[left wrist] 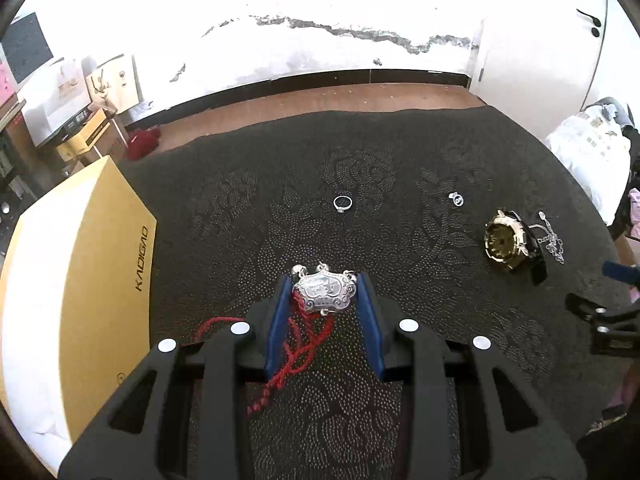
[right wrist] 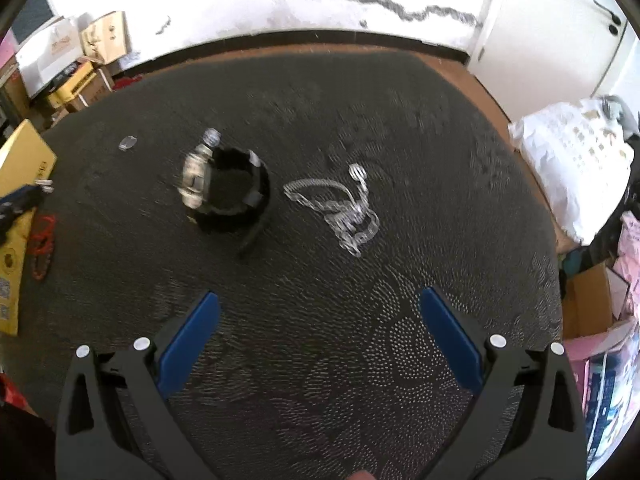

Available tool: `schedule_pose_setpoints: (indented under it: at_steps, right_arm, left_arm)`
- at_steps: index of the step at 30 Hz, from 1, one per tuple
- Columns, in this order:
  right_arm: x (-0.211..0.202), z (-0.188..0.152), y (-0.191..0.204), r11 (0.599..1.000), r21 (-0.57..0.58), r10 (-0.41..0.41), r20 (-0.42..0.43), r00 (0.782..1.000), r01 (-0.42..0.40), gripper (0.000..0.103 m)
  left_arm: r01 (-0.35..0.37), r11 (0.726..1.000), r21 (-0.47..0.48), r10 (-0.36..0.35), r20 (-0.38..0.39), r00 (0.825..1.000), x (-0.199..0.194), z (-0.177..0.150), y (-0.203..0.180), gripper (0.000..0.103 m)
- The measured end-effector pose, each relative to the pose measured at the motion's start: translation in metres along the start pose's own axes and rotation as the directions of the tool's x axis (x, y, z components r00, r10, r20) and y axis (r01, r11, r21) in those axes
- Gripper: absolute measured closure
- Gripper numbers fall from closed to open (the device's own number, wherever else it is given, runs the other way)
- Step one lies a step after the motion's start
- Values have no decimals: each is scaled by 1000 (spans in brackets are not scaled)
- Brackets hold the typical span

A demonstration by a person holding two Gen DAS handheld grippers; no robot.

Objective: Organize jewelry
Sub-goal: 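Grasp the silver lock pendant on red cord with the left tool, then grasp the gold-faced black watch with the right tool while the left holds the pendant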

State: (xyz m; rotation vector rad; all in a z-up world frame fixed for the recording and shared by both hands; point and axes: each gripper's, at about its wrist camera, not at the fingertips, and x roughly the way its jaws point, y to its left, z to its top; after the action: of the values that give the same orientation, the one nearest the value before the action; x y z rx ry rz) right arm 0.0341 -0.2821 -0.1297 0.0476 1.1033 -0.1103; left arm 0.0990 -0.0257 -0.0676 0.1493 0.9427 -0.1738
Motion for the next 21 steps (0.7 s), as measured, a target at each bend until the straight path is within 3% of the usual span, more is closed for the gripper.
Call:
schedule_pose_setpoints:
  at_steps: [3,8,10,19,21]
  right_arm:
    - [11,-5,-1,1000,8,20,-33,999,-20,6]
    - [-2,9,26,994,-40,108,54,993,-106,6]
    - [3,16,41,990,-78,119,50,992,-115,6]
    - [65,59,67,991,-104,80,-26,996,-82,6]
    - [70,63,68,992,-105,69,-18,997,-71,10]
  left_arm:
    - [14,1000,0,-14,-8,1000,-1,0,0,69]
    - [23,1000,-6,-23,-8,1000,-4,3,4,69]
    - [23,1000,-17,-24,-14,1000,-3,3,7,69]
    - [25,999,-41,-26,-31,999,1,1,19,69]
    - [23,999,-43,-25,-28,999,1,1,20,69]
